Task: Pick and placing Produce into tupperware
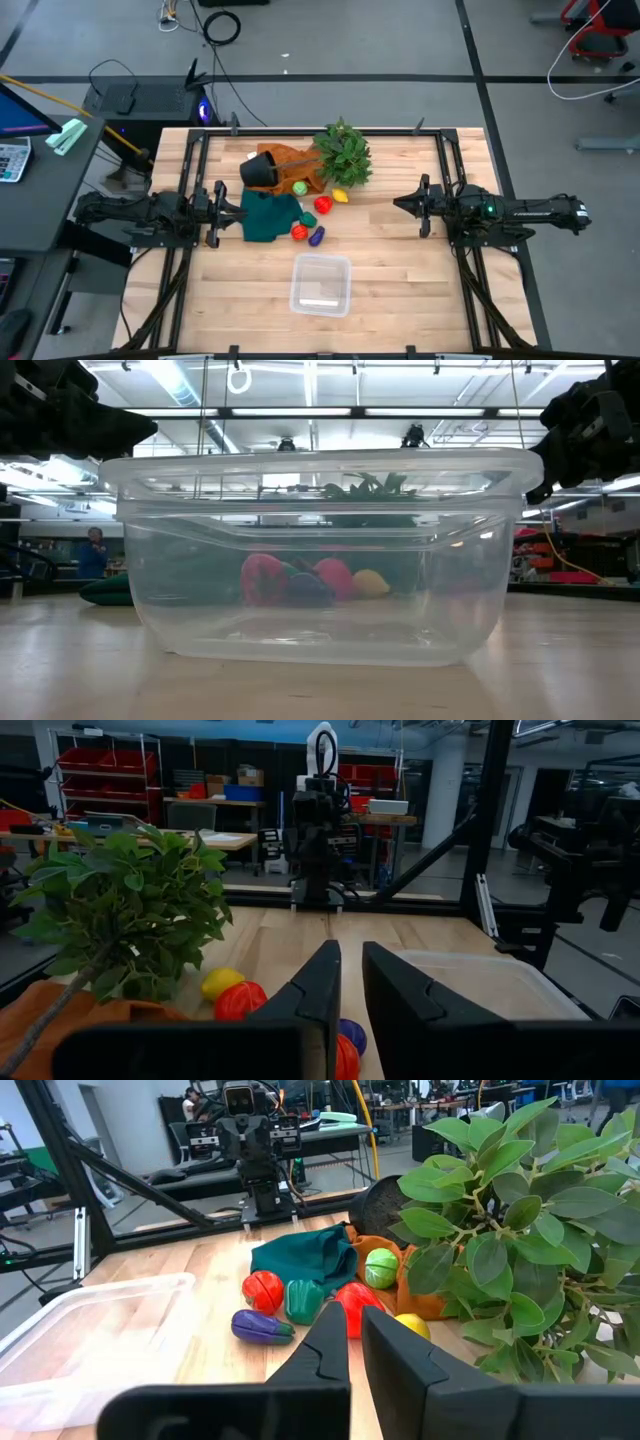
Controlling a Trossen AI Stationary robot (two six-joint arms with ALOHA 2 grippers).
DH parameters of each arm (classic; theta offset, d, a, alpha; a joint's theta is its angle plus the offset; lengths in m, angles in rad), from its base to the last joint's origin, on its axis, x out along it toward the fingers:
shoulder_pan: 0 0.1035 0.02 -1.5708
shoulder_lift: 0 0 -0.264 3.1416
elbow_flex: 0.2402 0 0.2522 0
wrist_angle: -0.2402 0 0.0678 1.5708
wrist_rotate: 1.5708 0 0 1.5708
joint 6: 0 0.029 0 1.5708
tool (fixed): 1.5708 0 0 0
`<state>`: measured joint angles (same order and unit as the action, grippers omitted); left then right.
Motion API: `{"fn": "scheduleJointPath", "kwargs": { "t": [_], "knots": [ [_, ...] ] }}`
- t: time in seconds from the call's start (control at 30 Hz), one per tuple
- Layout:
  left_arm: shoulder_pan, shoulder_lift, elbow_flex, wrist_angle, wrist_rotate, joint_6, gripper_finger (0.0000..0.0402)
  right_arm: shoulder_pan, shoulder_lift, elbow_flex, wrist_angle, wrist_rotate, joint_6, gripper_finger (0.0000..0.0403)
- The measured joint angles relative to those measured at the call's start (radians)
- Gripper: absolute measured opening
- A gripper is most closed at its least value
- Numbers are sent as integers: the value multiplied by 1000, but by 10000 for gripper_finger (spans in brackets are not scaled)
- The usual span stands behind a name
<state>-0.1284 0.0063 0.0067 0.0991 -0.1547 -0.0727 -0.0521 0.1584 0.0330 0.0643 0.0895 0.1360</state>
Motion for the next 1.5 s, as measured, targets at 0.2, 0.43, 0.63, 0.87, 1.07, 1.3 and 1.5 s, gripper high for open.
{"fn": "scheduleJointPath", "kwargs": {
  "t": [0.2,0.43,0.63,0.87,1.07,1.3,1.5],
  "knots": [
    [0,0,0,0,0,0,57,0,0,0,0,0,0,0],
    [0,0,0,0,0,0,61,0,0,0,0,0,0,0],
    [0,0,0,0,0,0,54,0,0,0,0,0,0,0],
    [0,0,0,0,0,0,51,0,0,0,0,0,0,0],
    [0,0,0,0,0,0,59,0,0,0,0,0,0,0],
    [0,0,0,0,0,0,55,0,0,0,0,0,0,0],
    [0,0,0,0,0,0,52,0,0,0,0,0,0,0]
  ]
}}
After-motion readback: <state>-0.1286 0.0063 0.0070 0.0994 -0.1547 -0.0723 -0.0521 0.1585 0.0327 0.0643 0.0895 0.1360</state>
